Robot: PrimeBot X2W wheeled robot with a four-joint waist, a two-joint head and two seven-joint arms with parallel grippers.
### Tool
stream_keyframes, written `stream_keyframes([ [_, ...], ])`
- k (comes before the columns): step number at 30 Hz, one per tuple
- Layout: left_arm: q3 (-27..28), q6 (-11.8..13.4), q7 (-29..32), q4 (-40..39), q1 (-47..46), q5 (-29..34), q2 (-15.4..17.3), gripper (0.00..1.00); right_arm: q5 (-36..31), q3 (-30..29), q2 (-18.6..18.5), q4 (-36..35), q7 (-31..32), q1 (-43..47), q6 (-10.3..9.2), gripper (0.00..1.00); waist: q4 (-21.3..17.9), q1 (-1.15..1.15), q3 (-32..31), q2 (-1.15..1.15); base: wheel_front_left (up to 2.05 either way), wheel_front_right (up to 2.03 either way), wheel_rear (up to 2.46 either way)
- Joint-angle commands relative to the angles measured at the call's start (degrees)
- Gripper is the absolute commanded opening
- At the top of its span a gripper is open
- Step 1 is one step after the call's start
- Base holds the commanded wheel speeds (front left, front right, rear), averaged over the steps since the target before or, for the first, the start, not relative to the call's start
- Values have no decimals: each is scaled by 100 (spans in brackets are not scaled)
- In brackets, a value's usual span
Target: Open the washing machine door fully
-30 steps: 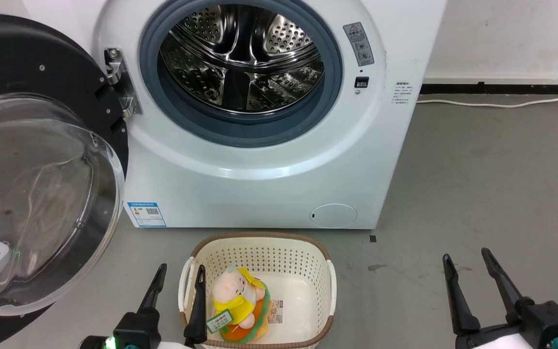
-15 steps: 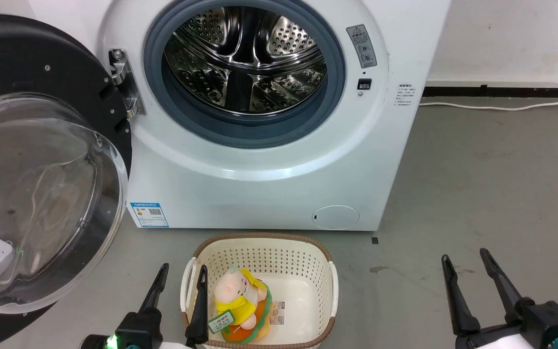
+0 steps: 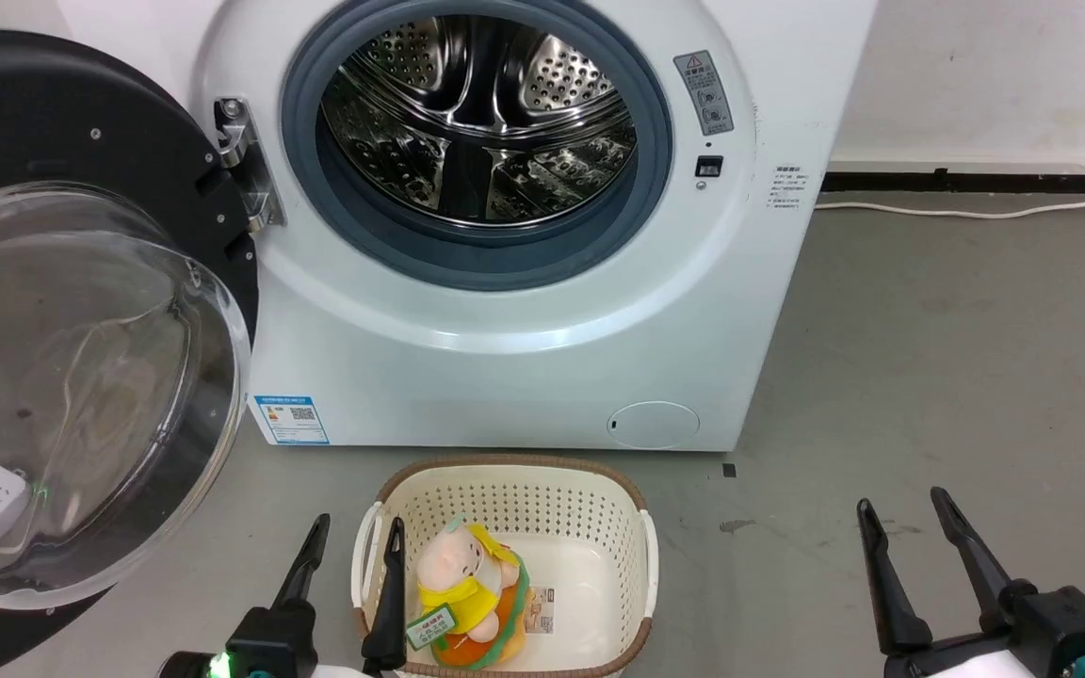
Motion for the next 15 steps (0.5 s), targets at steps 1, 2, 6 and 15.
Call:
stream_keyframes([
  [1,1,5,-25,17,-16,-19,2,100,38,6,28,17,-25,-1,6,100,1,0,-4,0,0,0,0],
  [2,-2,6,-25,16,-18,-21,1,100,40,6,28,20,-25,-5,6,100,2,0,-7,0,0,0,0],
  [6,-2,10,-25,18,-20,-23,1,100,36,13,28,35,-25,-13,6,100,10,0,-20,0,0,0,0],
  [15,-8,-51,31,3,-5,-83,-1,0,-9,6,0,28,26,-10,0,0,12,0,-27,0,0,0,0],
])
